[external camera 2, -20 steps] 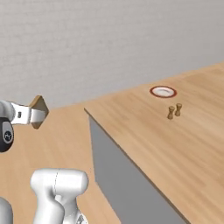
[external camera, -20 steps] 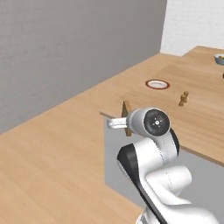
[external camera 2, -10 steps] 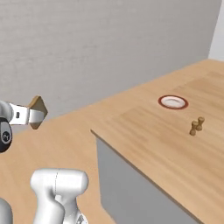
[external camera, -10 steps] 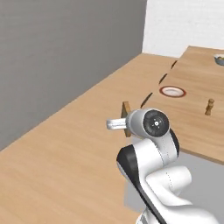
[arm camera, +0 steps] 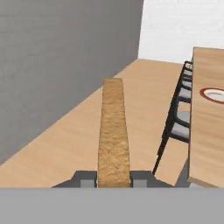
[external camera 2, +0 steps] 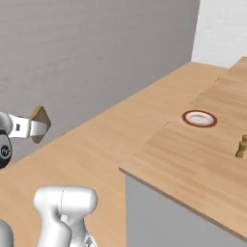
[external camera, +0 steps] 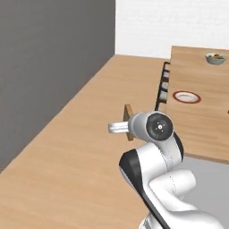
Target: Start the toaster. Once the lever pops up, take the bread to the plate on the dining counter.
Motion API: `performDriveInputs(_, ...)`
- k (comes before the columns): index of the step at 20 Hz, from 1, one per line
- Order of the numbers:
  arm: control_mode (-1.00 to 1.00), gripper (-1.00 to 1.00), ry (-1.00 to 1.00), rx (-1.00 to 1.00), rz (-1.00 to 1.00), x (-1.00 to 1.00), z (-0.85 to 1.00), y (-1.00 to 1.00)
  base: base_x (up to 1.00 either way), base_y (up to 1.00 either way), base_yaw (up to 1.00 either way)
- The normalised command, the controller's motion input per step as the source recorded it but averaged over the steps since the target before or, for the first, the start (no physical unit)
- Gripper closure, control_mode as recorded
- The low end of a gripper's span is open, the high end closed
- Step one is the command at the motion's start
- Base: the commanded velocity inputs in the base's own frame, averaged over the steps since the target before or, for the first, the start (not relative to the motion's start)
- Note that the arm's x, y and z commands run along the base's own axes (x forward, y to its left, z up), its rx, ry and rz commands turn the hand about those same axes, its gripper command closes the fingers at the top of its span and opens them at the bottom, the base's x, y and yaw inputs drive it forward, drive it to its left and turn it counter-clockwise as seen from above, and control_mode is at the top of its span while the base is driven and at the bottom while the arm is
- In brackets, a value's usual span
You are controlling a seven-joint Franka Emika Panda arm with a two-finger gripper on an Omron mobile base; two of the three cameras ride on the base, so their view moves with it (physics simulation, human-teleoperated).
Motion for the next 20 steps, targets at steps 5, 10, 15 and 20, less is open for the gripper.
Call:
performDriveInputs(5, 1.0, 1.0, 0.0, 0.0, 0.0, 0.0, 0.0, 0.0, 0.79, 1.0, -0.56)
performDriveInputs(10, 1.0, 1.0, 0.0, 0.0, 0.0, 0.0, 0.0, 0.0, 1.0, 0.9, -0.68)
performDriveInputs(15, 1.0, 1.0, 0.0, 0.0, 0.0, 0.0, 0.0, 0.0, 0.95, 0.82, -0.73)
performDriveInputs(20, 1.0, 1.0, 0.0, 0.0, 0.0, 0.0, 0.0, 0.0, 0.88, 0.79, -0.75)
